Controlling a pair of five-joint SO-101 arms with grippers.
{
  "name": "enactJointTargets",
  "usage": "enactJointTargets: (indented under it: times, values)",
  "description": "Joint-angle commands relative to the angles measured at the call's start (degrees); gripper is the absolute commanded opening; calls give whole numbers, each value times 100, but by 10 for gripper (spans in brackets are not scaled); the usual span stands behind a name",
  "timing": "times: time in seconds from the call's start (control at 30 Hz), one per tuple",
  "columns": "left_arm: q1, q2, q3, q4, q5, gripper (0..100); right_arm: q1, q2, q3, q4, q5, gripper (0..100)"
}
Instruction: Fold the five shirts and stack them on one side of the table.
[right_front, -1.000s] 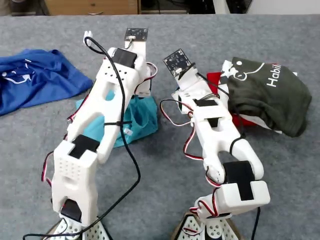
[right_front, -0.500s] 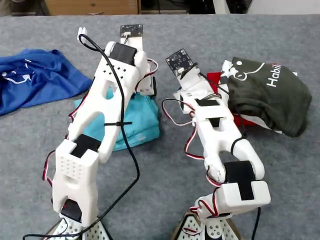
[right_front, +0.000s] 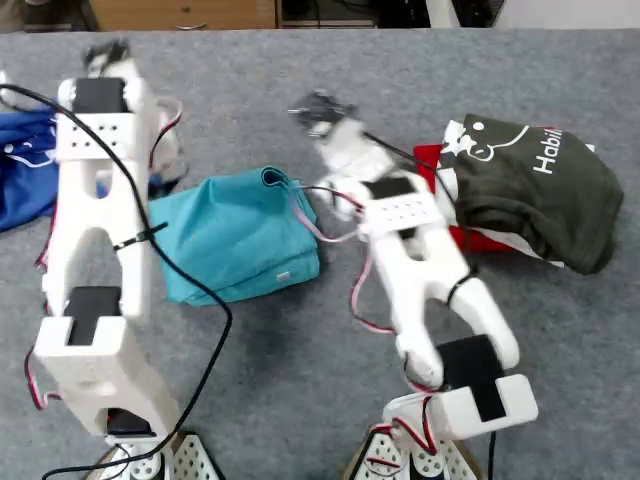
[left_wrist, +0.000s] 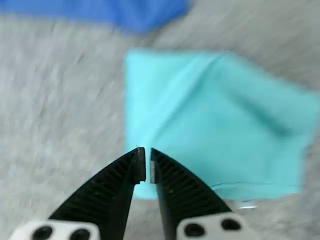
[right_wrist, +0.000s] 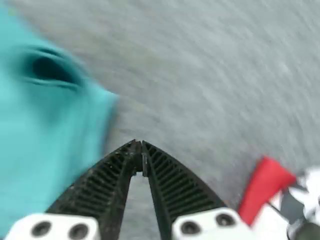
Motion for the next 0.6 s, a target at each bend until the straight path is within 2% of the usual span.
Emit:
enactJointTargets:
  times: [0.0, 0.1, 0.33, 0.43, 0.57]
  values:
    - [-352, -444, 1116, -369, -105, 19, -840, -189, -1279, 1459, 185, 2]
    - [-466, -673, 2066, -1240, -123, 19, -1314, 171, -1666, 1662, 466, 2]
    - [-404, -980, 3411, -2875, -123, 19, -1358, 1868, -2888, 1503, 484, 2]
    - [-369, -866, 3719, -3420, -123, 19, -1200, 2782, -3609, 1495, 484, 2]
    - [-369, -549, 3895, -3903, -79, 19, -620, 3969, -4725, 1582, 475, 2]
